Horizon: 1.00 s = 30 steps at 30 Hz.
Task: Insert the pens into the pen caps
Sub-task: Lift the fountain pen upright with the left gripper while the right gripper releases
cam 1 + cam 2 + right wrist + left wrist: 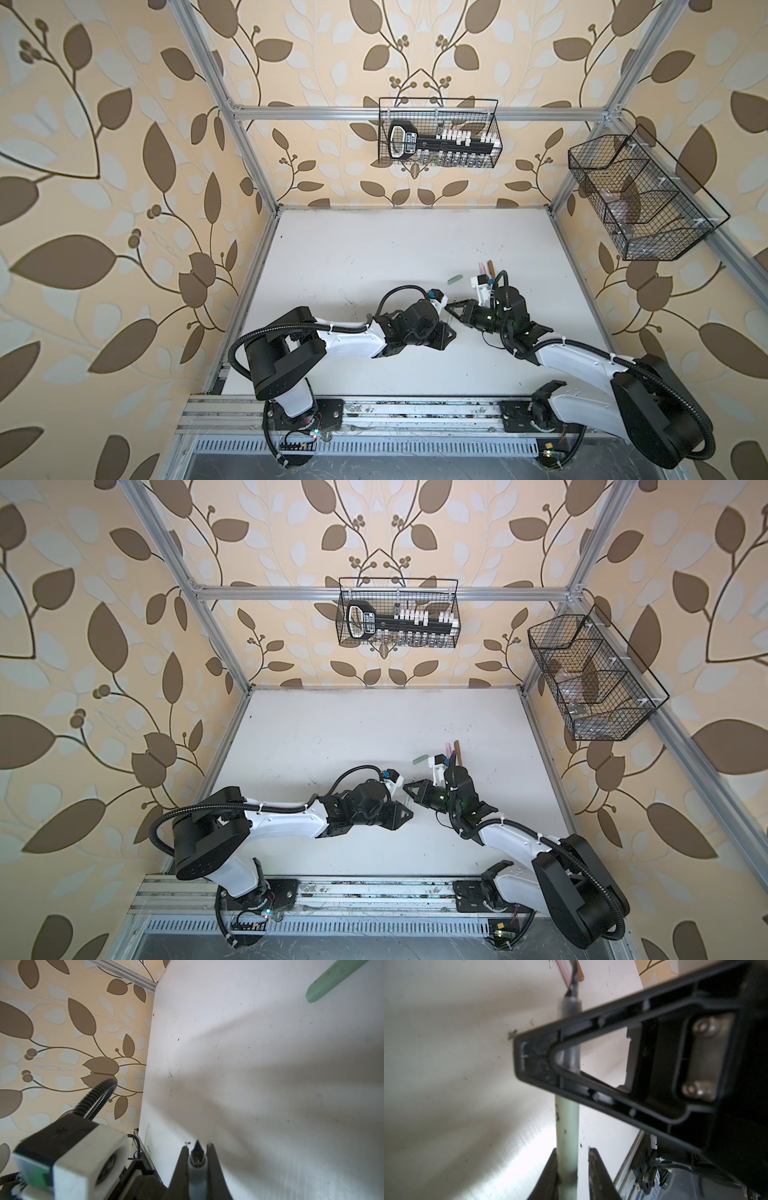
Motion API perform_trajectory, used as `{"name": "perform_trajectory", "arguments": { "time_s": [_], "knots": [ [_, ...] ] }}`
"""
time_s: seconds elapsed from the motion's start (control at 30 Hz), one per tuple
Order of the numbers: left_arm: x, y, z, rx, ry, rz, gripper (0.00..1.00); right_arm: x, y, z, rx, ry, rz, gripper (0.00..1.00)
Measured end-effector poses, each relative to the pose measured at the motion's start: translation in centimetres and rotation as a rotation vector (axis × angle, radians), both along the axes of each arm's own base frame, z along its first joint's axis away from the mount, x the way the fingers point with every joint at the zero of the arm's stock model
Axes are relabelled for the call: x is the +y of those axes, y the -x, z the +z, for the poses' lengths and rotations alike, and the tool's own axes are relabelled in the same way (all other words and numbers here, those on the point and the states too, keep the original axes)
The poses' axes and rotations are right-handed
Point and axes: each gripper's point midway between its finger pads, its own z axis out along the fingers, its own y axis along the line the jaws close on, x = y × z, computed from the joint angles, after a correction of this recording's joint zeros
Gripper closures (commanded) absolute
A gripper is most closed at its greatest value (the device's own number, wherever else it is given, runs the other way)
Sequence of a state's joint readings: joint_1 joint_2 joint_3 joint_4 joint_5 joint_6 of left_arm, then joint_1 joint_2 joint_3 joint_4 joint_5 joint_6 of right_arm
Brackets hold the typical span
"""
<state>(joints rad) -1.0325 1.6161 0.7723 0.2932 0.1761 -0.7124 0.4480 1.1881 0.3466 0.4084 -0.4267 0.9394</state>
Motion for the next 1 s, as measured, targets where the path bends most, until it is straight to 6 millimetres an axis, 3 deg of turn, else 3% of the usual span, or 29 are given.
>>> {"name": "perform_trajectory", "arguments": {
  "time_s": [0.2, 0.23, 0.33, 0.43, 0.5, 0.63, 0.73, 0.83, 1.0],
  "knots": [
    [0.1, 0.0, 0.2, -0.014, -0.027, -0.016, 0.95, -0.1, 0.2, 0.4, -0.009, -0.003, 0.001, 0.98],
    [0.1, 0.0, 0.4, -0.02, -0.032, -0.02, 0.96, -0.1, 0.2, 0.6, -0.014, -0.003, -0.001, 0.92],
    [0.3, -0.1, 1.2, -0.053, -0.055, -0.035, 0.97, -0.4, 0.4, 1.2, -0.035, 0.013, -0.001, 0.59],
    [0.8, -0.5, 2.4, -0.104, -0.082, -0.038, 0.97, -1.1, 0.5, 1.8, -0.048, 0.08, -0.006, 0.52],
    [1.3, -0.7, 3.2, -0.138, -0.105, -0.039, 0.97, -1.6, 0.0, 3.3, -0.078, 0.127, -0.02, 0.45],
    [3.7, -1.5, 5.4, -0.209, -0.148, -0.007, 0.97, -4.2, -2.2, 8.1, -0.178, 0.207, -0.102, 0.4],
    [5.7, -1.9, 7.8, -0.276, -0.164, 0.026, 0.96, -6.1, -4.1, 9.3, -0.189, 0.296, -0.151, 0.38],
    [7.9, -1.9, 10.4, -0.344, -0.171, 0.065, 0.96, -6.7, -6.2, 7.9, -0.138, 0.414, -0.151, 0.36],
    [11.9, -1.2, 14.5, -0.445, -0.163, 0.137, 0.96, -7.2, -8.9, 3.0, -0.008, 0.599, -0.11, 0.35]
  ]
}}
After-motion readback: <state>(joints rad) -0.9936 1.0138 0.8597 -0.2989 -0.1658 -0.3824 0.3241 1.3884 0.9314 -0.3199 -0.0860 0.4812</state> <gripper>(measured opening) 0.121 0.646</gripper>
